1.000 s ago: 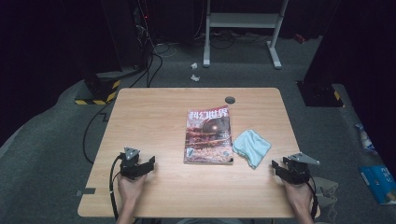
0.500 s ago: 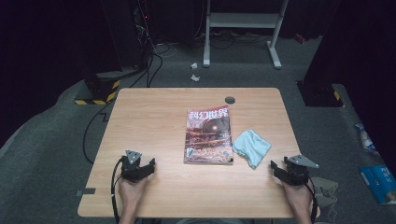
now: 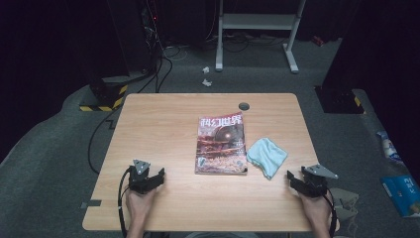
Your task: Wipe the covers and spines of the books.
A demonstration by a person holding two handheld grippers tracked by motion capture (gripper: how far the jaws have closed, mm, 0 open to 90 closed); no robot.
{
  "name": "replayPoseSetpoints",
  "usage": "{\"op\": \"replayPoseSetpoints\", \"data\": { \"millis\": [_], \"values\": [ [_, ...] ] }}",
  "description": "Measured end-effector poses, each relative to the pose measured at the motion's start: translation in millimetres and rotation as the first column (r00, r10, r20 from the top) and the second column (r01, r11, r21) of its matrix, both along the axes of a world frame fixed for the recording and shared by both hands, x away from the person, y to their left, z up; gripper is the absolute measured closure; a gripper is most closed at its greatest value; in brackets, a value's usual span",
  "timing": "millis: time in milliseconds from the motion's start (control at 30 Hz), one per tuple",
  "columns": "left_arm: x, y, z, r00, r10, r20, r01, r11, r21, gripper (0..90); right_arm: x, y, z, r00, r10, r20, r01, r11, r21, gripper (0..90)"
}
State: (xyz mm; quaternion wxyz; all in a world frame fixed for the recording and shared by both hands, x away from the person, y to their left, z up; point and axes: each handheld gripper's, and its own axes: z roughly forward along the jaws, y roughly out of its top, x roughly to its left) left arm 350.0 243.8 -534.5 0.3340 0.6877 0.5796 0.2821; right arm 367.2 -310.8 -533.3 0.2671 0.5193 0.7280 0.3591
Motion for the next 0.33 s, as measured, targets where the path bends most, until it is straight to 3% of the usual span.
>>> {"op": "replayPoseSetpoints", "data": {
  "millis": [333],
  "values": [
    [-0.3, -0.1, 0.0, 1.0000, 0.000, 0.000, 0.000, 1.0000, -0.002, 26.5, -0.2, 0.3, 0.0, 1.0000, -0.002, -0.002, 0.002, 1.000, 0.001, 36.5]
  ]
}}
